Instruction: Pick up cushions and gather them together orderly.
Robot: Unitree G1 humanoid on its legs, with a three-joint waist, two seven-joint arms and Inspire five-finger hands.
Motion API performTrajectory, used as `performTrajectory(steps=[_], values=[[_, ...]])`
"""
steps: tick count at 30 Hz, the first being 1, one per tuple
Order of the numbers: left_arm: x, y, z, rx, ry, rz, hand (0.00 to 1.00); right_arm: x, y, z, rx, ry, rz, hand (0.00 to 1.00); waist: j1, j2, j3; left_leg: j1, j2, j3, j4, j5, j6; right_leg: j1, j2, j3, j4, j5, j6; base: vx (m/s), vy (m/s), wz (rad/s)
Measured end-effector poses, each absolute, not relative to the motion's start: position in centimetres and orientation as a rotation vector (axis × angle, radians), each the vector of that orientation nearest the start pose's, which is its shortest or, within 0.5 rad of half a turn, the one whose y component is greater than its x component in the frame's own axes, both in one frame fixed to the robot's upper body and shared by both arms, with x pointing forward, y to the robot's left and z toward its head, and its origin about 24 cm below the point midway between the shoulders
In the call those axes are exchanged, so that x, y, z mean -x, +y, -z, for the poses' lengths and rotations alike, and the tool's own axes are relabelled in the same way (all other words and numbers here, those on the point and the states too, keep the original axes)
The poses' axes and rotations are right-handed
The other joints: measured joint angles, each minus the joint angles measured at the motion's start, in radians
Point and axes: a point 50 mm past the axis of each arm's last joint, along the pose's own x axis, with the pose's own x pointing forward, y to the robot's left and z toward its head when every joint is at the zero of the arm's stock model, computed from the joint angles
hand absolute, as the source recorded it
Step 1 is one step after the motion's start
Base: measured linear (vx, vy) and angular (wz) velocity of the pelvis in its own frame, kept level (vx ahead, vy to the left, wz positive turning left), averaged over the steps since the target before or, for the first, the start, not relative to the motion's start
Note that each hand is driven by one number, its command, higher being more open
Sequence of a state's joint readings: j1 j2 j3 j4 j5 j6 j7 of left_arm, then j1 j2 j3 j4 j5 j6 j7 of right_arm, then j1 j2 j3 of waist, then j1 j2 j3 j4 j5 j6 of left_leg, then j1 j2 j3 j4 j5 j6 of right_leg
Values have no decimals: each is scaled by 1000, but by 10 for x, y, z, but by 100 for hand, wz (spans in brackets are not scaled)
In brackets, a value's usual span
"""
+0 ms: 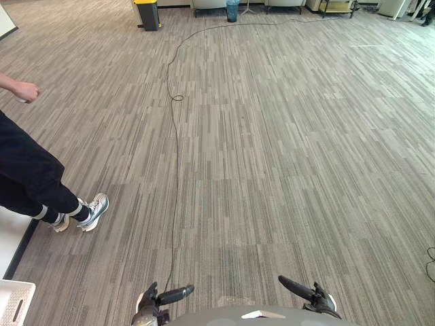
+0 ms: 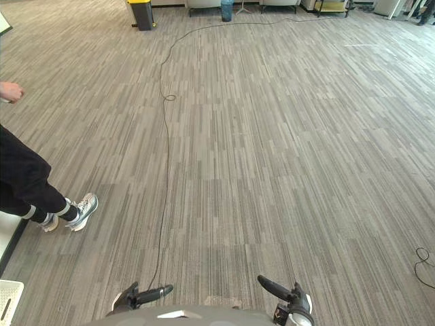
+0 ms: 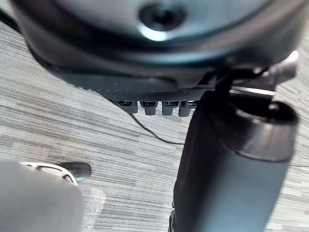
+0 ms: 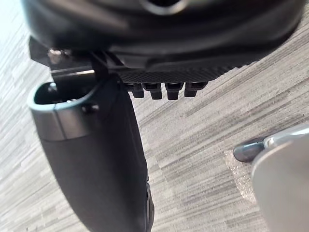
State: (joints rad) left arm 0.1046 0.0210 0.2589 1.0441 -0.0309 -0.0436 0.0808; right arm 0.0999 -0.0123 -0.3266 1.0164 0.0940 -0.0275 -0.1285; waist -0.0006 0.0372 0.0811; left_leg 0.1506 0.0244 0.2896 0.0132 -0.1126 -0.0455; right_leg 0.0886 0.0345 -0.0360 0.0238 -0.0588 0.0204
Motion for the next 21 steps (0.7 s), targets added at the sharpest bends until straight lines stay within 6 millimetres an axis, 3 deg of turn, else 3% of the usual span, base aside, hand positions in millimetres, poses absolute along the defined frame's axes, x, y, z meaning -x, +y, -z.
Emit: performTrajectory(steps=[5,11,21], values=[[-89,186,163,118,1087,-349,100,-89,-203,161,-144,1080,490,100,0,-4,11,6,-2,-1,-20,8,8,3,1,-13,-9,3,-5,-66,-36,2],[-90,185,163,119,1085,-349,100,-90,-201,161,-148,1087,486,100,0,-12,22,12,-6,1,-38,24,26,4,1,-16,-14,10,-15,-74,-28,1],[-91,188,163,114,1083,-352,100,-91,-198,162,-156,1098,478,100,1,-24,30,31,-9,1,-71,38,26,19,2,-20,-33,12,-18,-15,-14,1]])
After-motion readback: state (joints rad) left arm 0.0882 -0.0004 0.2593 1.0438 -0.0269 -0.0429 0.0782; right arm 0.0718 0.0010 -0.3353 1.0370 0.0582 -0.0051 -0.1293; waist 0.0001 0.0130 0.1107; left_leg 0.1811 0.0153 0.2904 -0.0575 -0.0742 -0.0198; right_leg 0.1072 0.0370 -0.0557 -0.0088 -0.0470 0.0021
